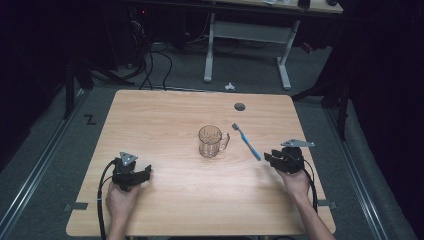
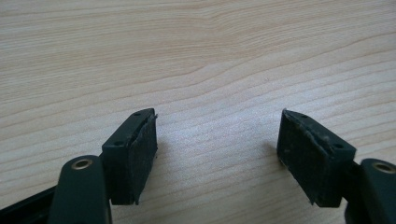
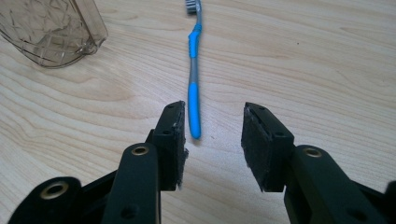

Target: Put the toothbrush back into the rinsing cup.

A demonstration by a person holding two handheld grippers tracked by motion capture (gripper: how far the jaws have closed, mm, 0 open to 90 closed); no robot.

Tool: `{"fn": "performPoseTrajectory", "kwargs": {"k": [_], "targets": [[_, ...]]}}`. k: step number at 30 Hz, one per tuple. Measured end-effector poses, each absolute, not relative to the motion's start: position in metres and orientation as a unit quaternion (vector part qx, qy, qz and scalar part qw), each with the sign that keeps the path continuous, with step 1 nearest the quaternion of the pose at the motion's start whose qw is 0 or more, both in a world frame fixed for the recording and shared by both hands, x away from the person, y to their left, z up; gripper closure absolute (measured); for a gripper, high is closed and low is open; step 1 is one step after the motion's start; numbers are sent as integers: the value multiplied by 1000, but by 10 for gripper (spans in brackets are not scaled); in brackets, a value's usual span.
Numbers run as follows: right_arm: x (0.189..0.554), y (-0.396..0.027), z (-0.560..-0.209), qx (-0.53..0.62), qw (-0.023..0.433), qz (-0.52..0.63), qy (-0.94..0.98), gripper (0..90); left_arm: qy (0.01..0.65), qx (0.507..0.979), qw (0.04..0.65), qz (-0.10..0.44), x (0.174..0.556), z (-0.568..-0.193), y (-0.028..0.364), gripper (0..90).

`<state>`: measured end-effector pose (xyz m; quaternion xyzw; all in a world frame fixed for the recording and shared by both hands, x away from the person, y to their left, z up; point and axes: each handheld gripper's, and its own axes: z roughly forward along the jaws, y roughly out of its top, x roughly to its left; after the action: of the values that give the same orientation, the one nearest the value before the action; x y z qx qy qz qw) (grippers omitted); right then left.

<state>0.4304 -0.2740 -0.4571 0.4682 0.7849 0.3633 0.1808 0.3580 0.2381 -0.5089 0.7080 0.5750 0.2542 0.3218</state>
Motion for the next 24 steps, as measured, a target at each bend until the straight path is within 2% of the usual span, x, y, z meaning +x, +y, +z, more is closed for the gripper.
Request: {"fn": "performPoseTrajectory", "kwargs": {"k": [24], "targets": [[464,-241,-425,432,174,331,821,635,575,708,321,254,358,-509,238,290]]}}
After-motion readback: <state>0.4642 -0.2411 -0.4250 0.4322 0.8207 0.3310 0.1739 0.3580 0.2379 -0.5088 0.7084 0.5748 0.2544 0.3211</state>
